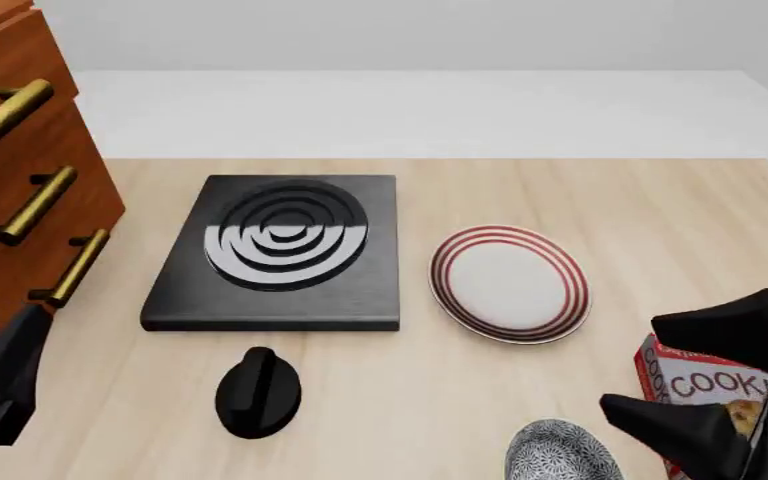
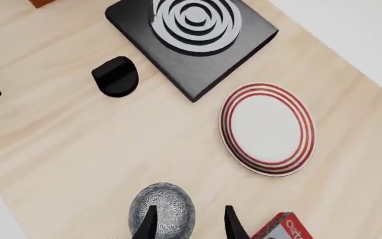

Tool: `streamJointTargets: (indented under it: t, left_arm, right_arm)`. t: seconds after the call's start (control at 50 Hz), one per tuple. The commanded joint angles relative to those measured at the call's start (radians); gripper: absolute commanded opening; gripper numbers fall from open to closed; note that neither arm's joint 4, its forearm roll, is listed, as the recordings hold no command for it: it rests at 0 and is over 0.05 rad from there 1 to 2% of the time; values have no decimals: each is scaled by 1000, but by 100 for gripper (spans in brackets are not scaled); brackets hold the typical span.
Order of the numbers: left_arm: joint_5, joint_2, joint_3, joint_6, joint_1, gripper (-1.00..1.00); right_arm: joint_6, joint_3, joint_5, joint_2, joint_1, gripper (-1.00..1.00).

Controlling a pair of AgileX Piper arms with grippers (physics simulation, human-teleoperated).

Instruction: Pick the akita bowl on the ramekin and place it on the plate.

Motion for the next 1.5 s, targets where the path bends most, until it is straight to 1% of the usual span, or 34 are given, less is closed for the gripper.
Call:
streamJointTargets:
  t: [0.02,0.08,0.34,0.36,0.5,0.64,0.86,0.88,1.08,1.24,1.32,1.5]
  left_arm:
    - [-2,5,1,-2,3,100]
    - [-4,8,1,-1,2,100]
    - [-25,34,0,-3,1,100]
    - [-27,36,0,-3,1,100]
    - [-32,41,1,-5,4,100]
    - [-36,49,1,-2,-1,100]
    - [-36,47,1,1,-2,100]
    - [-35,46,1,2,-3,100]
    - [-32,43,1,2,-7,100]
    - [-32,45,1,0,-8,100]
    - [-38,53,1,2,-9,100]
    - [-50,67,1,0,-10,100]
  right_arm:
    - [41,25,-58,94,94,100]
    - [55,30,-79,121,122,100]
    - [110,60,-153,199,191,100]
    - [126,68,-167,212,205,100]
    - [145,99,-189,211,216,100]
    - [178,124,-193,204,235,100]
    - [194,158,-213,201,239,100]
    - [209,166,-225,210,248,100]
    - [242,202,-271,253,265,100]
    - [260,200,-281,287,276,100]
    - [275,198,-298,318,296,100]
    - [291,206,-327,354,309,100]
